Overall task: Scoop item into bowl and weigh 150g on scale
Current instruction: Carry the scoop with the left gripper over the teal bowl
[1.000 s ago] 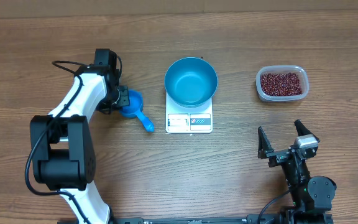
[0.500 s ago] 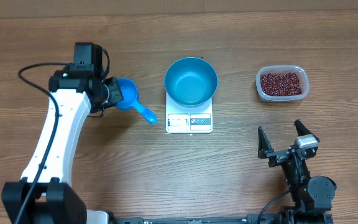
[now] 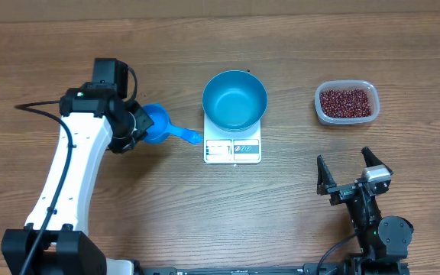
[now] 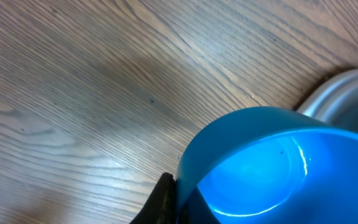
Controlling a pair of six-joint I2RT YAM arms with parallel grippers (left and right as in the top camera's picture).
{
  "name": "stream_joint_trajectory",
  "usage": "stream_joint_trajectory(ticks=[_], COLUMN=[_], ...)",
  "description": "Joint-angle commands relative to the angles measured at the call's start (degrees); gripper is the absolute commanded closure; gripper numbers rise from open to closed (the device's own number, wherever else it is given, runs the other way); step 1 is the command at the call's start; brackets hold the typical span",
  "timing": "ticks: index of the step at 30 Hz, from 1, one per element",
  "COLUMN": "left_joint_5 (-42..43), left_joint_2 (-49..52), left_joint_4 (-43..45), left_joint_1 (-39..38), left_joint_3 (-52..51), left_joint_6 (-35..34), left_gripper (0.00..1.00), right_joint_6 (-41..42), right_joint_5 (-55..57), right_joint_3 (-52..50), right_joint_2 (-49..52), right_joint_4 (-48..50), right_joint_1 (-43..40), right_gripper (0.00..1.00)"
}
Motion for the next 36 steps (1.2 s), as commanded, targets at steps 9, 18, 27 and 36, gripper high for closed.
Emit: stream_joint_trajectory(ticks=[9,18,27,36], left_joint_5=[4.98,8.15,10.78,9.92], left_joint_2=[-1.03,-1.03,-2.64,-8.17], left_joint_4=[0.70,5.84,12.13,13.94], left_joint_1=[-6.01,-7.43,-8.11,-11.32], left_joint_3=[0.52,0.52,0.52,0.52], left_joint_6=[-5.92,-5.88,-5.88,-9.92], left_gripper=[0.96,0.96,0.96,0.96], right_joint_6=[0.59,7.50,16.44,30.03], right_joint_5=[-3.96,-25.68,-36.94,-46.07], right_joint_3=[-0.61,-0.59,4.87,19.87], right_joint_2=[-0.46,-0.46,-0.02,15.91], right_joint_4=[0.66,1.66,4.50,4.68], right_joint_1=[0.02,0.02,0.02,0.02], right_gripper=[0.00,0.00,0.00,0.00])
